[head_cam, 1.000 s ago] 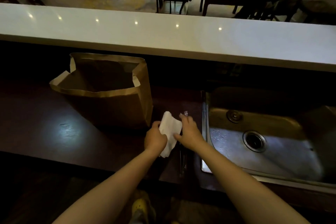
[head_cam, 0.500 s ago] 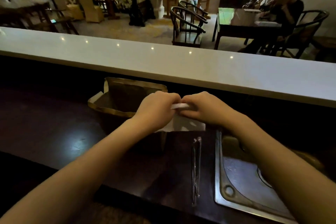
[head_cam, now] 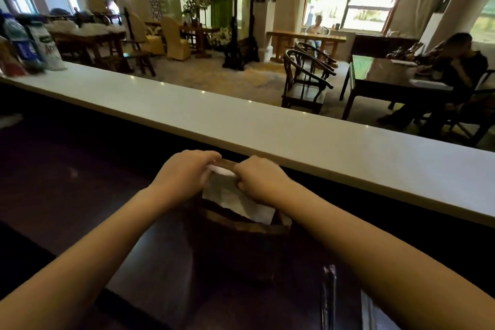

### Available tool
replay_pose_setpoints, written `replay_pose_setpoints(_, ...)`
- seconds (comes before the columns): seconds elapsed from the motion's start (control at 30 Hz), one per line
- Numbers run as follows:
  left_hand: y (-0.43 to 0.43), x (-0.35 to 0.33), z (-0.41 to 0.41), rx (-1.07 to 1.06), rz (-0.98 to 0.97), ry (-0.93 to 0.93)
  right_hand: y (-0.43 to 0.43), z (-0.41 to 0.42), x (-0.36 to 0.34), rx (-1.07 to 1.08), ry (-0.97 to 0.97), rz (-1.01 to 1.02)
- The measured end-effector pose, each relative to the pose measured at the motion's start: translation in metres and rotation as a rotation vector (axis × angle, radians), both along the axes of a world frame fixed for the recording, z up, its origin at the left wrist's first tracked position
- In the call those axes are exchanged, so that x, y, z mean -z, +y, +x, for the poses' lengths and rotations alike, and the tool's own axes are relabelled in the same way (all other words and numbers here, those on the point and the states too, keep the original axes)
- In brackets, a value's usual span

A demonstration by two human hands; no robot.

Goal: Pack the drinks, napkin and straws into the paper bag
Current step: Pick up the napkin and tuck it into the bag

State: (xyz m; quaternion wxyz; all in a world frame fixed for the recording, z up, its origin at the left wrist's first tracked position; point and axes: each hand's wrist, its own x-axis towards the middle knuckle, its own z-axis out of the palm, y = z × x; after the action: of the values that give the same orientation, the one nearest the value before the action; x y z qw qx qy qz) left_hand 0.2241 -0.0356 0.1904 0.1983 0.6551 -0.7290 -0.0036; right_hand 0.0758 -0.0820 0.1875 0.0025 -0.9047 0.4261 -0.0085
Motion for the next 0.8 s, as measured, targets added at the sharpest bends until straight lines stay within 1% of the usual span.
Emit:
replay_pose_setpoints(0.17, -0.014, 0.019, 0.013, 0.115, 0.029, -0.028, -0.014, 0.024, 0.043, 0.020, 0.112, 0.286)
replay_pose_setpoints(0.23, -0.019, 0.026, 0.019, 0.214, 0.106, -0.092, -0.013, 0.024, 0.052, 0.010, 0.187, 0.345)
replay_pose_setpoints(0.33, -0.020, 0.036, 0.030, 0.334, 0.289, -0.267, -0.009, 0.023, 0.067, -0.009, 0.263, 0.332)
replay_pose_setpoints(0.4, -0.017, 0.040, 0.037, 0.359, 0.382, -0.317, -0.005, 0.024, 0.077, -0.025, 0.287, 0.321)
replay_pose_setpoints(0.5, -0.010, 0.041, 0.038, 0.412, 0.441, -0.351, -0.002, 0.025, 0.090, -0.053, 0.332, 0.323)
replay_pose_setpoints(0.6, -0.005, 0.040, 0.037, 0.464, 0.486, -0.354, 0.005, 0.026, 0.101, -0.058, 0.400, 0.372)
replay_pose_setpoints(0.7, -0.005, 0.038, 0.038, 0.482, 0.518, -0.344, 0.011, 0.023, 0.113, -0.078, 0.406, 0.479)
replay_pose_setpoints(0.8, -0.004, 0.039, 0.038, 0.489, 0.536, -0.347, 0.016, 0.022, 0.121, -0.094, 0.402, 0.527)
